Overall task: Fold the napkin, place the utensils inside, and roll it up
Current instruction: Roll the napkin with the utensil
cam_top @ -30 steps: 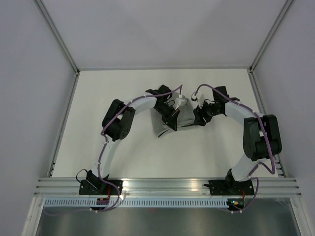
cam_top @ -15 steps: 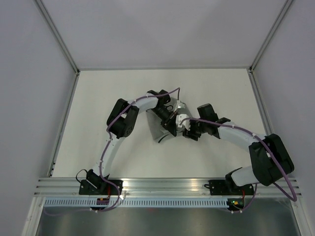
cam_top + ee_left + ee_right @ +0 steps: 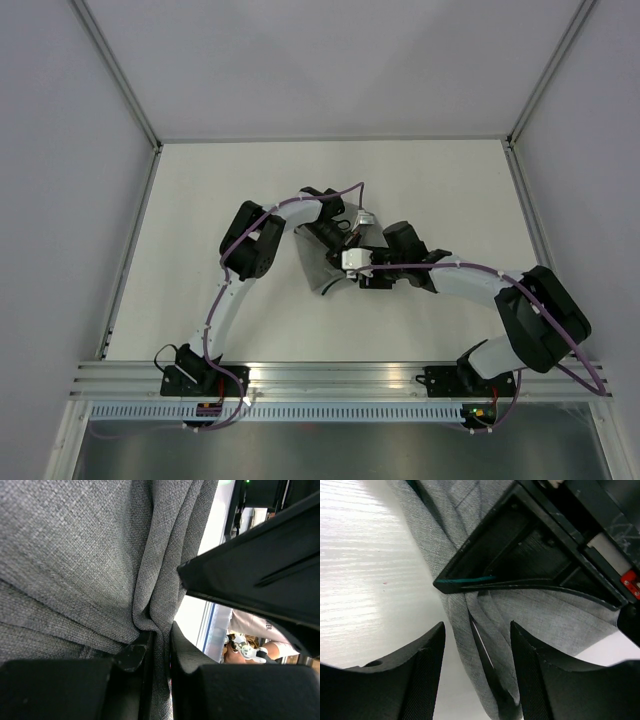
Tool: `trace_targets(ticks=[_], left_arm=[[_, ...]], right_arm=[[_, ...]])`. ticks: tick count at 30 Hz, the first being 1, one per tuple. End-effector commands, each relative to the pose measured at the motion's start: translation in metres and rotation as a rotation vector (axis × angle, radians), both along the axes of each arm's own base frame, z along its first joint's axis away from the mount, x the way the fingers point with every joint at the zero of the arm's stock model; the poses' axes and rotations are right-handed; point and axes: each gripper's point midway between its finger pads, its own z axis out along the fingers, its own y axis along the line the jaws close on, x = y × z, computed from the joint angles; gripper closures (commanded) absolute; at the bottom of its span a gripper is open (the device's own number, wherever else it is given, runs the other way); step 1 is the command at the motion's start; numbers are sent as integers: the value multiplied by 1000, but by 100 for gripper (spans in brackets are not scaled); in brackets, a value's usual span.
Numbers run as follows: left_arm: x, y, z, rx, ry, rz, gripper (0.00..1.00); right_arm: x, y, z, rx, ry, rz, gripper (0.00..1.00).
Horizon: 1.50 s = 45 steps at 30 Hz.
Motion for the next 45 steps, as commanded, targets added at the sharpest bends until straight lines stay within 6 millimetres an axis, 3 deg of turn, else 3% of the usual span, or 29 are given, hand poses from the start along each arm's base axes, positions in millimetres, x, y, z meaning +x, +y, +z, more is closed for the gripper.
trace_targets(ticks=[1,11,14,18,23,26,31,37,45], left_arm=[[-6,19,-47,143,-32,-39,98],[-6,21,-44,130,-27,-40,98],[-5,20,-41,118,-28,-39,98],[-4,19,-37,103,-31,-39,98],[0,18,-28,85,-55,-38,97],[8,17,-20,76,-84,-26,85],[27,13,1,31,-166,27,57],[51,19,28,12,-240,123,49],[98,42,43,70,-393,299,47]], right_arm=[[-1,9,-1,-9,-31,60,39],[-4,16,-21,-82,0,102,41],[-3,15,-26,-107,7,105,47],[-6,12,-32,-137,38,114,66],[-17,2,-44,-203,116,133,78],[-24,-1,-48,-236,187,131,85],[-39,-7,-53,-266,297,130,88],[-47,-10,-53,-274,399,126,91],[-51,-15,-53,-267,586,113,94]])
